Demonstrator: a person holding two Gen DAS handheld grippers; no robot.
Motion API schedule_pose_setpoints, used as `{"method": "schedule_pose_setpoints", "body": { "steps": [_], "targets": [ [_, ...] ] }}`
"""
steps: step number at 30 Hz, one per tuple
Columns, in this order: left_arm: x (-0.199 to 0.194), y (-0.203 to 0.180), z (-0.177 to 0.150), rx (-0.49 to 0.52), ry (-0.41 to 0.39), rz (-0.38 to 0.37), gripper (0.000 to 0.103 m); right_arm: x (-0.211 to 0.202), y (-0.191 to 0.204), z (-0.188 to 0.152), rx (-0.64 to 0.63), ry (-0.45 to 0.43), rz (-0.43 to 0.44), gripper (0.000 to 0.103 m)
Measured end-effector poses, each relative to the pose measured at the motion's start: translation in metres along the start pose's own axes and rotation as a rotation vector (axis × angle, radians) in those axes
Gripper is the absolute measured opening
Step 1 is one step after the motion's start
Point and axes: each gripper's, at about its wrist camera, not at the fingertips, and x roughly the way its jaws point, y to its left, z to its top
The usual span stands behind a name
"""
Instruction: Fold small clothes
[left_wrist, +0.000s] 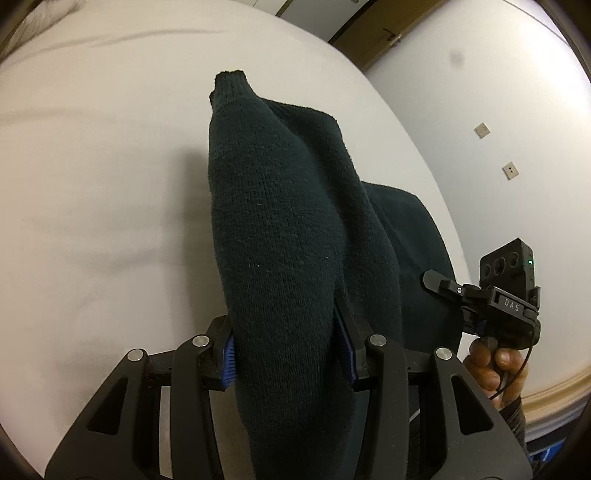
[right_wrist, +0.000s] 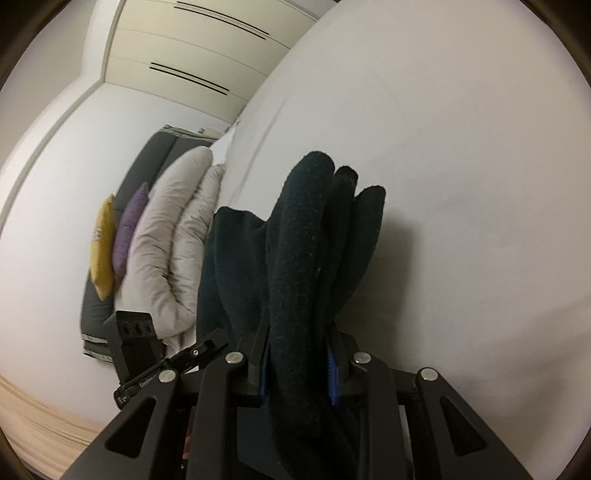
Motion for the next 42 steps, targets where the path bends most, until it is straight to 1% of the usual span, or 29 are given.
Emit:
{"method": "schedule_pose_setpoints", "body": {
  "steps": [2, 4, 5, 6, 7, 8, 9, 11, 12, 13, 14, 16, 18, 19, 21, 22, 23, 24, 25, 28, 30, 33, 34, 35, 37, 38, 40, 41, 42],
  "targets": [
    [0.011, 0.009, -0.004, -0.013, -0.007, -0.006, 0.042, 0.006, -0.007, -0.006, 0.001, 0.001, -0.009, 0.026],
    [0.019, 0.018, -0.006, -0.057, -0.012, -0.037, 0.044, 0.013, -0.015, -0.005, 0.008, -0.012, -0.026, 0.026],
    [0.022, 0.018, -0.006, -0.063, -0.016, -0.048, 0.045, 0.015, -0.022, -0.005, 0.032, -0.016, -0.028, 0.027],
    [0.024, 0.019, -0.006, -0.056, -0.021, -0.05, 0.046, 0.016, -0.029, -0.006, 0.042, -0.025, -0.029, 0.03],
    [0.025, 0.017, -0.006, -0.048, -0.026, -0.044, 0.05, 0.016, -0.035, -0.009, 0.043, -0.037, -0.029, 0.034],
    [0.027, 0.017, -0.006, -0.044, -0.03, -0.04, 0.054, 0.016, -0.042, -0.013, 0.05, -0.051, -0.028, 0.034],
    [0.029, 0.017, -0.006, -0.043, -0.038, -0.038, 0.055, 0.015, -0.05, -0.015, 0.062, -0.069, -0.001, 0.033],
    [0.034, 0.016, -0.005, -0.051, -0.052, -0.038, 0.063, 0.012, -0.053, -0.02, 0.048, -0.105, 0.034, 0.032],
    [0.035, 0.017, -0.005, -0.059, -0.058, -0.042, 0.064, 0.011, -0.053, -0.022, 0.044, -0.112, 0.035, 0.033],
    [0.041, 0.01, 0.001, -0.064, -0.066, -0.044, 0.065, 0.01, -0.052, -0.022, 0.043, -0.114, 0.034, 0.034],
    [0.042, 0.008, 0.003, -0.063, -0.072, -0.039, 0.066, 0.008, -0.052, -0.022, 0.047, -0.114, 0.031, 0.036],
    [0.038, 0.005, 0.004, -0.053, -0.091, -0.005, 0.067, -0.002, -0.049, -0.022, 0.061, -0.134, 0.01, 0.048],
    [0.011, 0.022, -0.003, -0.031, -0.124, 0.046, 0.067, -0.023, -0.041, -0.024, 0.051, -0.197, -0.039, 0.056],
    [0.001, 0.016, -0.004, -0.012, -0.157, 0.088, 0.067, -0.034, -0.038, -0.026, 0.043, -0.222, -0.059, 0.057],
    [-0.026, -0.003, -0.011, 0.06, -0.262, 0.186, 0.068, -0.059, -0.024, -0.034, 0.0, -0.277, -0.116, 0.06],
    [-0.042, -0.016, -0.017, 0.107, -0.329, 0.246, 0.074, -0.07, -0.015, -0.038, -0.034, -0.308, -0.153, 0.064],
    [-0.06, -0.03, -0.026, 0.151, -0.407, 0.321, 0.084, -0.082, -0.004, -0.045, -0.076, -0.345, -0.194, 0.067],
    [-0.073, -0.041, -0.033, 0.178, -0.468, 0.372, 0.09, -0.093, 0.008, -0.051, -0.115, -0.382, -0.225, 0.075],
    [-0.092, -0.057, -0.046, 0.216, -0.563, 0.432, 0.102, -0.103, 0.019, -0.056, -0.144, -0.416, -0.251, 0.085],
    [-0.131, -0.091, -0.077, 0.301, -0.765, 0.525, 0.103, -0.126, 0.055, -0.079, -0.231, -0.513, -0.307, 0.099],
    [-0.144, -0.106, -0.09, 0.32, -0.808, 0.574, 0.103, -0.138, 0.079, -0.092, -0.293, -0.572, -0.325, 0.103],
    [-0.161, -0.129, -0.109, 0.348, -0.868, 0.625, 0.103, -0.152, 0.113, -0.11, -0.355, -0.64, -0.352, 0.103],
    [-0.165, -0.131, -0.115, 0.358, -0.875, 0.637, 0.103, -0.156, 0.121, -0.115, -0.374, -0.657, -0.356, 0.103],
    [-0.17, -0.133, -0.12, 0.364, -0.855, 0.66, 0.103, -0.161, 0.131, -0.12, -0.397, -0.675, -0.361, 0.103],
    [-0.178, -0.129, -0.127, 0.355, -0.777, 0.684, 0.103, -0.169, 0.146, -0.13, -0.427, -0.697, -0.374, 0.103],
    [-0.18, -0.13, -0.128, 0.335, -0.75, 0.699, 0.103, -0.174, 0.155, -0.135, -0.441, -0.707, -0.384, 0.103],
    [-0.186, -0.135, -0.129, 0.291, -0.723, 0.737, 0.103, -0.18, 0.165, -0.14, -0.454, -0.715, -0.395, 0.103],
    [-0.188, -0.137, -0.132, 0.286, -0.708, 0.734, 0.103, -0.183, 0.171, -0.142, -0.462, -0.714, -0.399, 0.103],
    [-0.188, -0.139, -0.134, 0.289, -0.686, 0.714, 0.103, -0.185, 0.176, -0.144, -0.475, -0.712, -0.395, 0.103]
  ]
}}
